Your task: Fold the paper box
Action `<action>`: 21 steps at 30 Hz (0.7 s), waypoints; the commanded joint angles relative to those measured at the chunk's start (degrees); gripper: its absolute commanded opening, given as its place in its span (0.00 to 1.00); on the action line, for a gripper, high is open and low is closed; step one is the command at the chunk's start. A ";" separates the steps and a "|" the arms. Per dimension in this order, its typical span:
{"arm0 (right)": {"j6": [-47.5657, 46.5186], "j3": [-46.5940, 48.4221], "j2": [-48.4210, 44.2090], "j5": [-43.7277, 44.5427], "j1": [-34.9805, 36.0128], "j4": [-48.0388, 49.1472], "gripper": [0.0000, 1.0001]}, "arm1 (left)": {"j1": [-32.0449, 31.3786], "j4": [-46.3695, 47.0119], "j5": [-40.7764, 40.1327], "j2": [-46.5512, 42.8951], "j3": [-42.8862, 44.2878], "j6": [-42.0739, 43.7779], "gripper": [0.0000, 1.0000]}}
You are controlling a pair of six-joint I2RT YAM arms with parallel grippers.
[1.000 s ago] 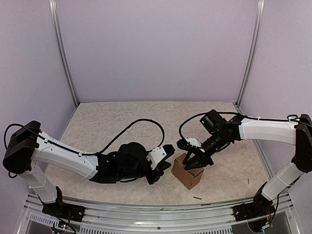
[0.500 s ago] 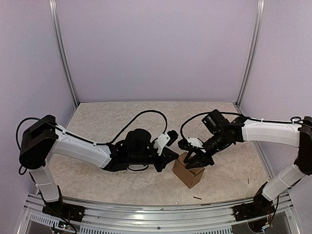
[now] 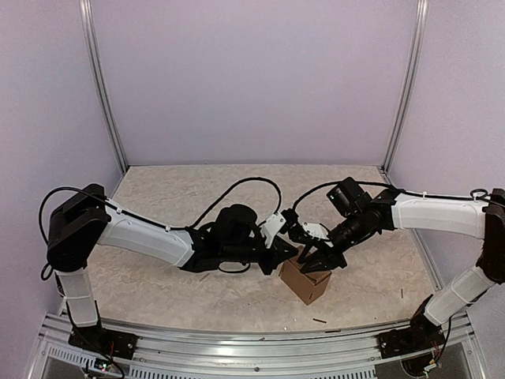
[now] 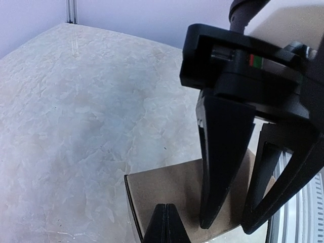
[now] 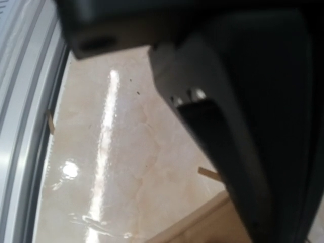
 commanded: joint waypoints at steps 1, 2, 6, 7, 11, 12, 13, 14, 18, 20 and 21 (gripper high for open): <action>-0.19 -2.46 0.89 7.13 0.00 -6.43 0.30 | 0.56 -4.19 -0.87 2.99 1.73 -0.77 0.00; -0.18 -2.27 0.65 7.12 0.00 -6.65 0.30 | 0.54 -4.28 -0.90 3.58 1.59 -0.66 0.00; -0.81 -0.83 -0.88 6.98 -0.01 -9.11 0.30 | 0.63 -3.81 -1.13 4.93 0.70 -0.64 0.00; -1.01 -0.24 -1.75 6.89 0.00 -9.95 0.30 | 0.65 -3.77 -1.04 5.10 0.65 -0.72 0.00; -1.41 0.38 -6.23 6.93 0.00 -11.67 0.32 | 0.67 -3.77 -0.93 4.90 0.56 -0.56 0.00; -1.35 0.23 -6.90 7.21 0.00 -11.80 0.32 | 0.67 -3.77 -0.86 4.88 0.56 -0.42 0.00; -1.35 -0.07 -7.33 7.52 0.00 -12.09 0.32 | 0.63 -3.77 -0.80 4.87 0.62 -0.37 0.00; -1.39 -0.30 -7.57 7.78 0.00 -12.41 0.32 | 0.67 -3.77 -0.75 4.87 0.64 -0.32 0.00; -1.31 -1.84 -8.25 7.85 -0.09 -13.12 0.29 | 0.65 -3.68 -0.40 5.02 0.65 -0.36 0.00; -0.84 -2.17 -9.08 7.47 -0.22 -12.95 0.29 | 0.59 -3.68 -0.29 5.00 0.73 -0.37 0.00; -0.65 -2.14 -9.45 7.33 -0.26 -12.91 0.29 | 0.64 -3.74 -0.32 5.03 0.81 -0.37 0.00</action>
